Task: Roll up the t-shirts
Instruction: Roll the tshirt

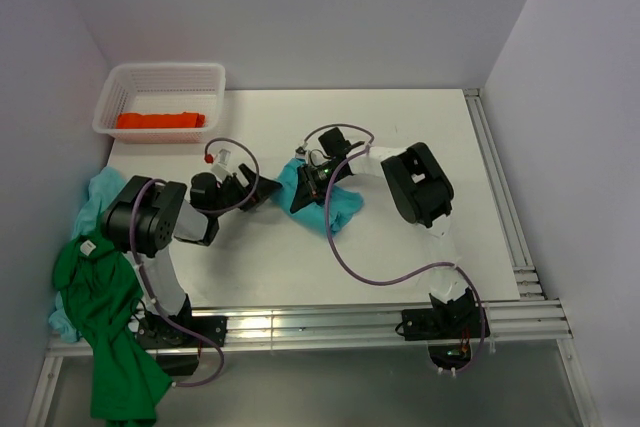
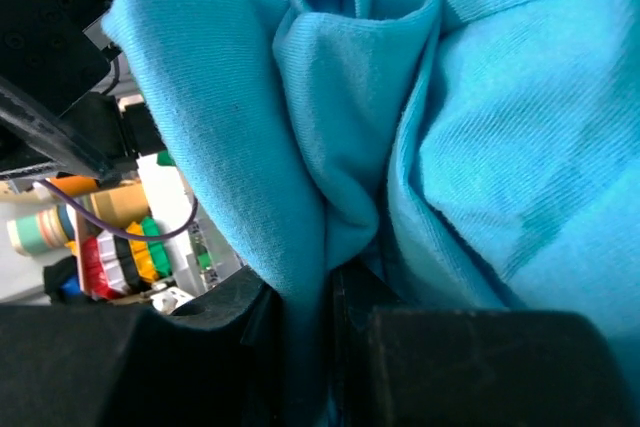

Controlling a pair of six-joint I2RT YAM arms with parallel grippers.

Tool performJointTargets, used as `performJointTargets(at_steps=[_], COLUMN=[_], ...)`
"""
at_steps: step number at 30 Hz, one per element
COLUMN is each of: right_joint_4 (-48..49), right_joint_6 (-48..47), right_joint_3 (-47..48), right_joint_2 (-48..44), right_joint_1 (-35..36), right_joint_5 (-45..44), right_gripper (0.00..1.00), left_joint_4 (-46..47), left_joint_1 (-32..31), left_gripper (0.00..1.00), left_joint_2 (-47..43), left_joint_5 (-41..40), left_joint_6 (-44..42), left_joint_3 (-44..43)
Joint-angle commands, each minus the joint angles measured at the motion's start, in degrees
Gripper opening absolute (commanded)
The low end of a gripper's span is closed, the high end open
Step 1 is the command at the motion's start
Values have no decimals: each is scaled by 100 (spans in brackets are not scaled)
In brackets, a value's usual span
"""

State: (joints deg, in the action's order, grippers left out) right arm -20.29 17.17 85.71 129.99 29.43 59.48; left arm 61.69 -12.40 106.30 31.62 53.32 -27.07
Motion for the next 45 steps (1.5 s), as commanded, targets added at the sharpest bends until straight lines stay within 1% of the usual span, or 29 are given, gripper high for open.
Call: performJointTargets(at_steps=[1, 4, 6, 10, 15, 17, 20, 24, 25, 26, 27, 28, 29, 30, 34, 36, 37, 38, 39, 40, 41, 42, 43, 44, 45], right_joint_4=[140, 140, 96, 183, 438, 500, 553, 597, 597, 606, 623, 632, 623, 641, 702, 702, 711, 711, 720, 755, 764, 764, 729, 746, 720], right_joint_6=[164, 208, 217, 365, 524, 577, 621, 621, 621, 630, 639, 647, 647, 665, 691, 691, 683, 683, 665, 648, 621, 543, 498, 472, 419], right_joint_3=[-63, -37, -2, -2, -160, -178, -204, -257, -265, -266, -274, -274, -283, -301, -318, -336, -336, -362, -380, -415, -485, -537, -573, -678, -740], right_joint_2=[149, 184, 228, 290, 211, 211, 193, 123, 114, 114, 96, 96, 96, 88, 61, 70, 61, 35, 17, -79, -132, -211, -385, -483, -667], right_joint_1=[-34, -43, -43, -69, -122, -131, -139, -139, -139, -148, -148, -148, -139, -139, -139, -139, -139, -139, -139, -139, -139, -139, -139, -131, -131], right_joint_5=[-280, -288, -288, -297, -174, -139, -95, -68, -68, -68, -68, -60, -51, -42, -7, -7, 19, 46, 28, 2, -68, -112, -182, -252, -392], right_gripper=[0, 0, 0, 0, 0, 0, 0, 0, 0, 0, 0, 0, 0, 0, 0, 0, 0, 2, 9, 19, 27, 31, 39, 43, 50], left_joint_4=[61, 193, 378, 738, 1203, 1214, 408, -340, -716, -868, -974, -1088, -1141, -1168, -1054, -1430, -1649, -2174, -2553, -2879, -3169, -3694, -3882, -4067, -4321], left_joint_1=[45, 45, 45, 45, 10, -25, -174, -455, -499, -535, -570, -570, -579, -588, -605, -640, -667, -728, -763, -807, -877, -913, -930, -948, -948], left_gripper=[91, 86, 87, 89, 88, 87, 87, 86, 85, 84, 81, 75, 72, 62, 42, 37, 31, 26, 21, 10, 3, 0, 0, 0, 0], left_joint_2=[522, 830, 936, 866, 1252, 1279, 1122, 814, 726, 691, 681, 681, 690, 708, 813, 726, 560, 471, 392, 252, 199, 146, 84, 49, 49], left_joint_5=[-261, -279, -392, -674, -648, -727, -989, -1350, -1447, -1552, -1553, -1545, -1527, -1509, -1307, -1307, -1420, -1482, -1587, -1832, -1956, -2045, -2193, -2238, -2265], left_joint_6=[-68, 20, 117, 196, 503, 504, 320, 109, 65, 30, 21, 12, 20, 21, 47, -111, -190, -408, -532, -638, -839, -928, -1024, -1060, -1078], left_joint_3=[71, -9, 87, 597, 712, 729, 519, 300, 255, 211, 133, 106, 71, 9, -184, -439, -535, -649, -938, -1097, -1247, -1500, -1616, -1765, -1836])
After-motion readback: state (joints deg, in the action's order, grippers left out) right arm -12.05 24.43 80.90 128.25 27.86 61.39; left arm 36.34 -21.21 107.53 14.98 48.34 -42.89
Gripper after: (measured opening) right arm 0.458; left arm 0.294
